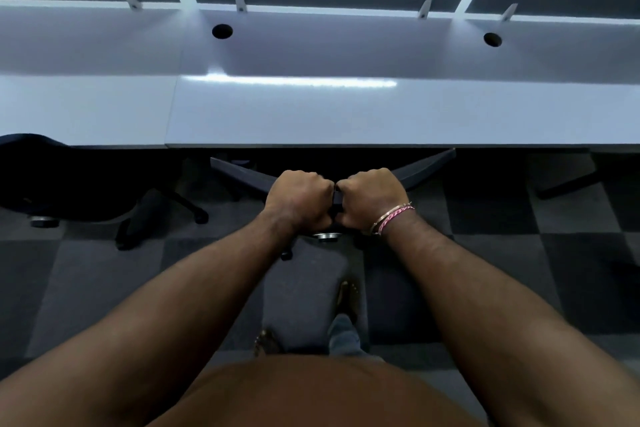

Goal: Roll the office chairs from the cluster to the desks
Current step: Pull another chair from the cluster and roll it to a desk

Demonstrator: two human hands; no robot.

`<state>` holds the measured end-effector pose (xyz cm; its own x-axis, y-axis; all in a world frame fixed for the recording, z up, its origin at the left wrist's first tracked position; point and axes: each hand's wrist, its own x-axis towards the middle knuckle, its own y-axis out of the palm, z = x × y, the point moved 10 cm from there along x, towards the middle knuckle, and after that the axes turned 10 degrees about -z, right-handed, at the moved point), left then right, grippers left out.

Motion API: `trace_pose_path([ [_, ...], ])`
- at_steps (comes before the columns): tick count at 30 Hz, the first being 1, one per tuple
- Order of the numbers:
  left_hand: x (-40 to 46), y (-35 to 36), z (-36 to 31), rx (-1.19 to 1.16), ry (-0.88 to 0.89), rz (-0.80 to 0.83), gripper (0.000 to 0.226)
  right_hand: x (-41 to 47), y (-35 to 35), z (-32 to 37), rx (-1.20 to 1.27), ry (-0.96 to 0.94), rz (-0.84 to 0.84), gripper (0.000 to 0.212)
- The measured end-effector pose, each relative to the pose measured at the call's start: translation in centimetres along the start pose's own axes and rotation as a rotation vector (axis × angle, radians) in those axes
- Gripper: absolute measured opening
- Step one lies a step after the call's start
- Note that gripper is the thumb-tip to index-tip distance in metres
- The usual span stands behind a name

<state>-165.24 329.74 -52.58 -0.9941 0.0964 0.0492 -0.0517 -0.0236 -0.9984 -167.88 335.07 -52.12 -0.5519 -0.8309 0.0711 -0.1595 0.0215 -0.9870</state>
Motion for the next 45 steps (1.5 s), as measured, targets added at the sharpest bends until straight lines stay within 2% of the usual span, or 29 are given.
trace_pose_path([
  [8, 6.7, 1.3, 1.7, 0.071, 0.028, 0.084, 0.021, 4.7, 1.5, -4.4, 0.082, -0.012, -0.013, 0.033],
  [17, 7.0, 2.4, 2.1, 0.037, 0.074, 0.062, 0.023, 5.1, 3.0, -4.3, 0.111, 0.009, -0.050, 0.031],
  [29, 6.3, 0.7, 2.5, -0.033, 0.027, 0.067, 0.016, 4.9, 1.4, -4.2, 0.106, 0.085, 0.025, 0.028],
  [38, 4.6, -3.2, 0.2, -0.047, 0.088, -0.111, 0.029, 2.2, -2.2, -4.4, 0.090, 0.186, -0.050, 0.044],
  [45, 4.3, -7.2, -2.9, -0.053, 0.167, -0.216, 0.024, -1.5, -6.2, -5.8, 0.083, 0.333, -0.124, 0.034],
])
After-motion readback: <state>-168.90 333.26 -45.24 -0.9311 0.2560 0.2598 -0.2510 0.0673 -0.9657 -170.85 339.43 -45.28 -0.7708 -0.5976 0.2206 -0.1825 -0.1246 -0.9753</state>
